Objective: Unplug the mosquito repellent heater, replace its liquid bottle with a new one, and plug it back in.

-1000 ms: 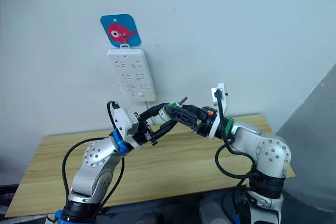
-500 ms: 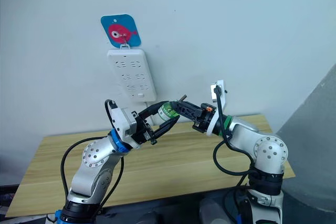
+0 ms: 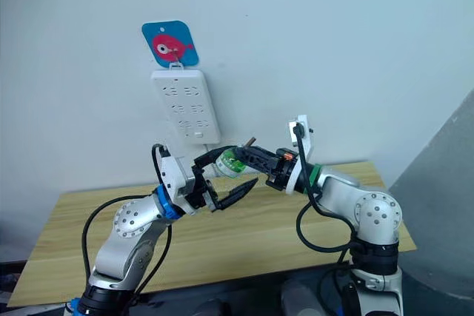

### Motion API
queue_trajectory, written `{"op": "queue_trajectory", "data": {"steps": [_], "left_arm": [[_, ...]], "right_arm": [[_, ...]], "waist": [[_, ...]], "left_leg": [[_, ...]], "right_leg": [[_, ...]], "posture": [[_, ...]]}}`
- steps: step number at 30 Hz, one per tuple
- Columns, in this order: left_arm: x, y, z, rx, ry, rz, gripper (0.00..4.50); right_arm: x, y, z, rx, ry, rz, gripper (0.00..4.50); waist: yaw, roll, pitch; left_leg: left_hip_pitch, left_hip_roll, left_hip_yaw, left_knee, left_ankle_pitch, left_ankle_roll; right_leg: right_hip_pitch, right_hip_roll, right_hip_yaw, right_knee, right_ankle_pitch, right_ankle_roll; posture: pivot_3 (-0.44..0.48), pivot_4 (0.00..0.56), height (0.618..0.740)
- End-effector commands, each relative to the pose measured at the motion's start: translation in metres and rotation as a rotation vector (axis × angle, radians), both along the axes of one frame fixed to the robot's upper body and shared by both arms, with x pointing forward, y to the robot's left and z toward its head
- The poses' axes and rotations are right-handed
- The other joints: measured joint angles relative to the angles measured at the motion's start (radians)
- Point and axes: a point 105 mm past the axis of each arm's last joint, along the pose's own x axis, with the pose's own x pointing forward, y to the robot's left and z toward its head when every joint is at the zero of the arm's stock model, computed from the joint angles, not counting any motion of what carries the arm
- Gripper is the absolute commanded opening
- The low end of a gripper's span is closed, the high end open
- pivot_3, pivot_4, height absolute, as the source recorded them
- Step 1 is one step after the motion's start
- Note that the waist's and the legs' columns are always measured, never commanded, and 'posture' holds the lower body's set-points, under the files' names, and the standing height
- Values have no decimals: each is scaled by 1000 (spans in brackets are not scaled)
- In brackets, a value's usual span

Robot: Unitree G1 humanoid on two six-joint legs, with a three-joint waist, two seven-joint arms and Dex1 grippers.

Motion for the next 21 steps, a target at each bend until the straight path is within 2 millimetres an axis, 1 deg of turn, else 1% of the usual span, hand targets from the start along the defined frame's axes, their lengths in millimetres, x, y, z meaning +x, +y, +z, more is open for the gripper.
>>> {"op": "queue_trajectory", "data": {"steps": [1, 4, 5, 7, 10, 12, 14, 16, 18, 21], "left_arm": [[2, 9, 8, 46, -41, 20, 4500], [6, 19, 4, 100, -4, 37, 4500], [6, 22, 0, 121, 22, 39, 4500], [4, 25, -6, 144, 71, 43, 4500], [-6, 23, -17, 179, 143, 20, 4500], [-13, 22, -25, 216, 185, 15, 4500], [-21, 21, -34, 263, 234, 14, 4500], [-24, 20, -40, 283, 249, 35, 4500], [-27, 17, -42, 277, 278, 31, 4500], [-32, 9, -40, 253, 274, 11, 4500]], "right_arm": [[9, -16, -1, -69, -95, -100, 803], [23, -30, -22, -240, -201, -228, 803], [32, -36, -32, -310, -239, -295, 803], [43, -43, -49, -396, -296, -366, 803], [58, -49, -82, -528, -362, -433, 803], [66, -51, -98, -610, -411, -454, 803], [75, -56, -113, -652, -407, -497, 803], [82, -60, -124, -687, -403, -528, 803], [87, -64, -134, -709, -383, -551, 803], [91, -70, -149, -745, -358, -570, 803]], "waist": [[2, 0, 0], [2, 0, 0], [2, 0, 0], [2, 0, 0], [2, 0, 1], [5, 0, 1], [12, 0, 2], [20, 1, 3], [27, 1, 3], [36, 1, 4]], "left_leg": [[0, 0, 0, 0, 0, 0], [0, 0, 0, 0, 0, 0], [1, 0, 0, -1, 0, 0], [1, 1, 1, -1, 0, 0], [1, 1, 1, -1, 0, 0], [1, 1, 1, -2, 0, 0], [1, 1, 1, -2, 0, 0], [2, 1, 1, -2, 0, 0], [2, 1, 2, -1, 0, 0], [2, 1, 2, -1, 0, 0]], "right_leg": [[0, 0, 0, 0, 0, 0], [0, 0, 0, 0, 0, 0], [0, 0, 0, 0, 0, 0], [0, 0, 0, 0, 0, 0], [0, 0, 1, 0, 0, -1], [0, 0, 1, 0, -1, -1], [0, 0, 1, 0, -1, -1], [0, 0, 1, 0, -1, -1], [0, 0, 2, 0, 0, -1], [0, 0, 1, 0, 0, -1]], "posture": [[-124, 65, 740], [-116, 69, 740], [-104, 75, 740], [-95, 80, 740], [-85, 87, 740], [-75, 90, 740], [-68, 93, 740], [-64, 96, 740], [-59, 97, 740], [-54, 102, 740]]}}
